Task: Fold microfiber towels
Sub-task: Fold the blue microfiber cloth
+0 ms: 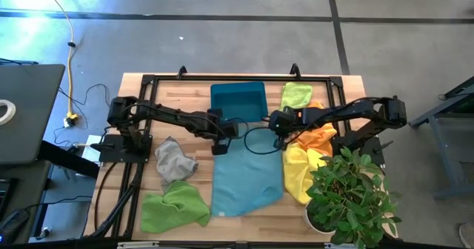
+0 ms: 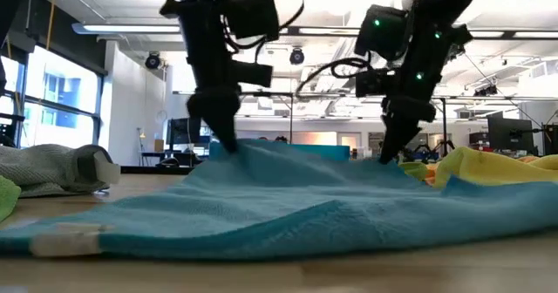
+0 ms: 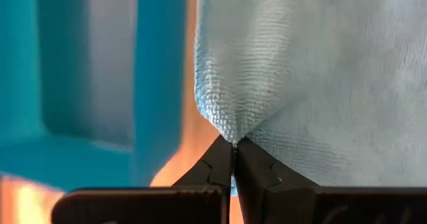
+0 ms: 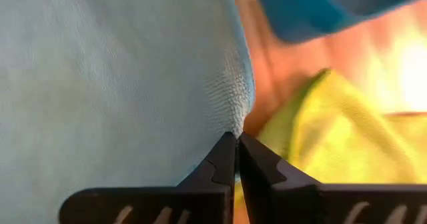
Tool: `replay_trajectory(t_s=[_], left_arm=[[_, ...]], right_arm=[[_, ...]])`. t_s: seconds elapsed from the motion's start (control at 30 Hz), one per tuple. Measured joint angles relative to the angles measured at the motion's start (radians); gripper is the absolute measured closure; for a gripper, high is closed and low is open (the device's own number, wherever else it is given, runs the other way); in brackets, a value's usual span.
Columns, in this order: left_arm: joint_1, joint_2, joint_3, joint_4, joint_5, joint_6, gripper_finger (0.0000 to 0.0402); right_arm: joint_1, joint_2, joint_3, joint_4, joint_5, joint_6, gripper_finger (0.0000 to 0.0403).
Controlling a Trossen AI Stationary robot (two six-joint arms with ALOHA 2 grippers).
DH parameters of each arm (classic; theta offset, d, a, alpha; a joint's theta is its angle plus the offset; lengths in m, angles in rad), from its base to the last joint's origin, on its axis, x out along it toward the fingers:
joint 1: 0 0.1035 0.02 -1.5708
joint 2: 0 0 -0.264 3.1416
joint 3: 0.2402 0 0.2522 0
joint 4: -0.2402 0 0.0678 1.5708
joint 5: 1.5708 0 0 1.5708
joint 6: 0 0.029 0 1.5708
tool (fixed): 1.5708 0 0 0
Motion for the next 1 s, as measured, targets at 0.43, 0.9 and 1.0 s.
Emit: replay_trajectory(t_s=[0.43,0.9,1.0], left_arm=[[-0.004,-0.076,0.001,-0.03,-0.178,-0.017,0.0401],[-0.097,-0.078,0.001,-0.09,-0.186,-0.119,0.0401],[-0.12,-0.07,0.001,-0.086,-0.183,-0.172,0.04]], right_arm=[[0.025,-0.001,0.142,-0.145,0.15,-0.067,0.0403],[0.151,-0.002,0.162,-0.163,0.216,-0.02,0.0402],[0.151,-0.002,0.161,-0.165,0.216,0.012,0.0392]])
